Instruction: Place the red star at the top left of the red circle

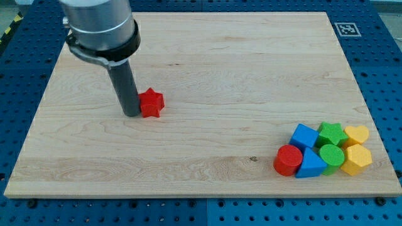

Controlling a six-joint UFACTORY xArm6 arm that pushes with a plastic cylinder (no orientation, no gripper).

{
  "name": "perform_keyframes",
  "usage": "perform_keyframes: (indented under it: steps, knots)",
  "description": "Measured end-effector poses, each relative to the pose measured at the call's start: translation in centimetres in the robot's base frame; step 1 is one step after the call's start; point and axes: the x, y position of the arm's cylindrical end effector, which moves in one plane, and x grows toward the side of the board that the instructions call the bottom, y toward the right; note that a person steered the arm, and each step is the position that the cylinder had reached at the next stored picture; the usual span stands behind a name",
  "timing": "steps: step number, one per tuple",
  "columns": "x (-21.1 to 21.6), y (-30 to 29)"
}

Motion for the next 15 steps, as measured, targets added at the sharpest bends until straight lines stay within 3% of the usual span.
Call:
perform_keyframes:
  steps: [3,4,5,6,9,12,15]
  knots:
    - [-3.5,3.9]
    - [-2.1,8.0]
    - [1.6,7.5]
    - [2.7,8.3]
    - [2.7,16.7]
    - [0.8,17.2]
    - [3.7,21.0]
